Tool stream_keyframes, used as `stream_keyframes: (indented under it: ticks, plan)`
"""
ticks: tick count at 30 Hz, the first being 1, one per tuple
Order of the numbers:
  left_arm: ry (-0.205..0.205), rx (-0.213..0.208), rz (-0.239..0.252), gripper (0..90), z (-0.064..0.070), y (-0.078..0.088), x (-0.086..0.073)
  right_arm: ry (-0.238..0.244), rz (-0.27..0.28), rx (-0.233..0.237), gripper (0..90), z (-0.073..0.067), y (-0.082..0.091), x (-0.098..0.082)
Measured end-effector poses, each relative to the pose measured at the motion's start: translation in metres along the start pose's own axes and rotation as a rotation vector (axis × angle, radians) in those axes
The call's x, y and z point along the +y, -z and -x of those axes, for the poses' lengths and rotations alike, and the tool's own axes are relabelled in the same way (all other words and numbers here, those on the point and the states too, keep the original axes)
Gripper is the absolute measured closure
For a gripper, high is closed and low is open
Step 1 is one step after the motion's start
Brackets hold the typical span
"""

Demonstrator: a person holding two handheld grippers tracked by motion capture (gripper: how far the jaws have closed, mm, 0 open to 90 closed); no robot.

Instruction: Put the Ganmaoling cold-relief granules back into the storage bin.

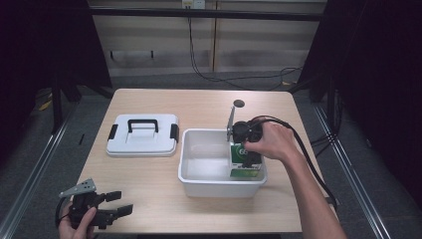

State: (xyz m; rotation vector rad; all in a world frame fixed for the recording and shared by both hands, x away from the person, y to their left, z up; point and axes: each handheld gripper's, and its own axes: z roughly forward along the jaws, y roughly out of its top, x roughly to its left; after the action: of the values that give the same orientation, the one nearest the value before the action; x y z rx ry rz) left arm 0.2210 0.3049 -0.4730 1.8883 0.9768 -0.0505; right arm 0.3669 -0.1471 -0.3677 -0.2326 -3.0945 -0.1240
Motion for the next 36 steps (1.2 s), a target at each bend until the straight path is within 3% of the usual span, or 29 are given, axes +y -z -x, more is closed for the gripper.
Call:
stream_keyframes:
  ticks: [22, 27, 30, 31, 36]
  plan:
    - [-0.001, -0.001, -0.002, 16.2, 0.000, 0.000, 0.000, -0.028, -0.042, 0.023, 14.0, 0.000, -0.030, 0.003]
    - [0.002, 0.000, 0.001, 16.2, 0.000, 0.000, 0.000, -0.004, -0.051, 0.029, 13.8, 0.001, -0.037, 0.004]
    - [0.004, -0.001, 0.002, 16.2, 0.001, 0.000, 0.000, -0.018, -0.057, 0.027, 13.8, 0.000, -0.041, 0.005]
    - [0.006, -0.001, 0.004, 16.2, 0.001, 0.000, 0.000, 0.002, -0.057, 0.026, 13.7, 0.001, -0.042, 0.005]
    - [0.004, 0.000, 0.003, 16.2, 0.001, 0.000, 0.000, -0.003, -0.059, 0.019, 13.6, 0.000, -0.044, 0.006]
